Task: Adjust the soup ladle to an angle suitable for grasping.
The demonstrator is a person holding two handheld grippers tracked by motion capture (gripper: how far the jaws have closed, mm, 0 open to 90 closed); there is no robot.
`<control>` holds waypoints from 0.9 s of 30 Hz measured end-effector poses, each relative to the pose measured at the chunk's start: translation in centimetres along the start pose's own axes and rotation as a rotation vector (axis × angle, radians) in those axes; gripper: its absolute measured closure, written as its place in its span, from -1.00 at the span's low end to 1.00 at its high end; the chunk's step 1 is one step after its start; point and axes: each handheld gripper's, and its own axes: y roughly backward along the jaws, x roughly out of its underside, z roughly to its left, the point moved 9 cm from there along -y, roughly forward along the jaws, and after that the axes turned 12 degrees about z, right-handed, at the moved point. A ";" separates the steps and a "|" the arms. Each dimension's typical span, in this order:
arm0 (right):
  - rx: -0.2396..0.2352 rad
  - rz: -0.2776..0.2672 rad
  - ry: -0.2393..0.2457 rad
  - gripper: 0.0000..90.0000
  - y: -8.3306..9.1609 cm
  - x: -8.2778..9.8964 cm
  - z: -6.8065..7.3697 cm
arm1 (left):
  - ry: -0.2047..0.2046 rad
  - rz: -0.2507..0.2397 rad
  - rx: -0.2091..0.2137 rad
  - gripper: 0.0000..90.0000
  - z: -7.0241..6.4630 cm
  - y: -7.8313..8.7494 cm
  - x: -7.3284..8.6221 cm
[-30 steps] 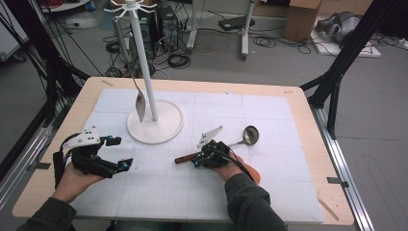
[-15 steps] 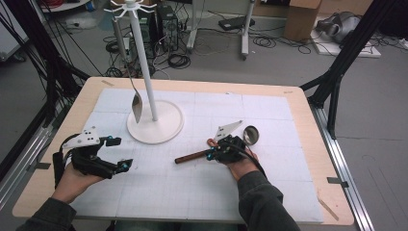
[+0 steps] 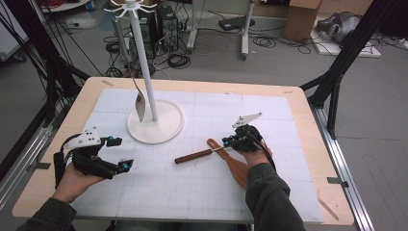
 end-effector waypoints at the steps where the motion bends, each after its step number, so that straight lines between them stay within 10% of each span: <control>1: 0.005 0.005 -0.003 0.99 -0.1 0.1 -0.2 | -0.002 0.000 0.002 -0.85 0.0 0.0 0.0; 15: 0.058 0.077 -0.016 1.00 -0.8 1.0 -1.0 | -0.004 0.002 0.006 -0.85 -0.1 -0.1 0.0; 27: -0.009 0.062 0.066 0.99 0.5 1.2 1.5 | -0.005 0.005 0.008 -0.85 -0.2 -0.1 0.0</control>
